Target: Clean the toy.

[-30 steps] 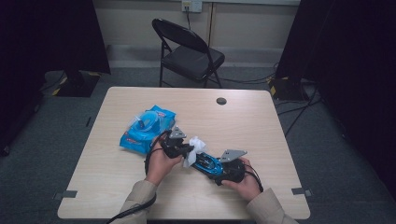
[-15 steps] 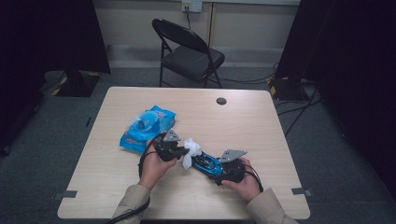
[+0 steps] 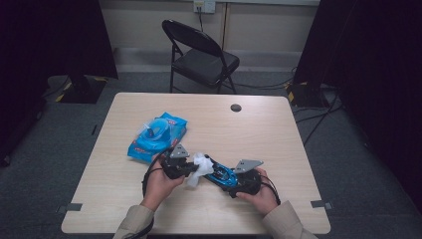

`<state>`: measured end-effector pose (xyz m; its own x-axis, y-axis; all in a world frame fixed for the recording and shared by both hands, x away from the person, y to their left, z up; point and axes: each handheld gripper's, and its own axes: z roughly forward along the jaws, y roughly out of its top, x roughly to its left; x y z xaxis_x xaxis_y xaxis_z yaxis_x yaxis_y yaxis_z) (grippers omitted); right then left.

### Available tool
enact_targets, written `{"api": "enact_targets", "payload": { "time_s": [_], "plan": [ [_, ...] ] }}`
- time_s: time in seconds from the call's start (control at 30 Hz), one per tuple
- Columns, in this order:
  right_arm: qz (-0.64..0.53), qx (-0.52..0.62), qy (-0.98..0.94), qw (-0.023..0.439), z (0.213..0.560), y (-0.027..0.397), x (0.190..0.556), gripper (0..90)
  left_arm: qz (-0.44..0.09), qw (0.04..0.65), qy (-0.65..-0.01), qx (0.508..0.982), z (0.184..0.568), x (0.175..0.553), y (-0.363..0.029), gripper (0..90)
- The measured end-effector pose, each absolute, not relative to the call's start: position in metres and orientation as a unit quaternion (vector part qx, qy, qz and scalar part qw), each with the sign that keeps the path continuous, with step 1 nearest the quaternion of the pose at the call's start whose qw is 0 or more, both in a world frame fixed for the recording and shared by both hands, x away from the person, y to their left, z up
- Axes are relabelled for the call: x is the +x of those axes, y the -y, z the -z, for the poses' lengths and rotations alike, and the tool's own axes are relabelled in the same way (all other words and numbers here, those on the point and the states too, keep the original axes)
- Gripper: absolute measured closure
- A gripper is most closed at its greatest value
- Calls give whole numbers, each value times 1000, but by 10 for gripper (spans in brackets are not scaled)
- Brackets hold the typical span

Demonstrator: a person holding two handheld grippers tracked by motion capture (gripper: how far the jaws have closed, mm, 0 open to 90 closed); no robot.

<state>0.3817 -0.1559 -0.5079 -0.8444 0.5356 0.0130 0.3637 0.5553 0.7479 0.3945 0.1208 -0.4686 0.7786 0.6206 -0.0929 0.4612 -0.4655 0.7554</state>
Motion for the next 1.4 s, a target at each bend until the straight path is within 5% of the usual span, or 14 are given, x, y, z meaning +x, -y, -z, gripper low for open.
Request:
{"api": "enact_targets", "payload": {
  "time_s": [0.73, 1.4],
  "plan": [
    [-387, 249, -882, 105, 506, 156, 382, 245, -84, 408, -338, 844, 471, 365, -161, 842],
    [-426, 263, -860, 100, 470, 165, 384, 235, -72, 408, -342, 843, 485, 356, -166, 840]
  ]
}}
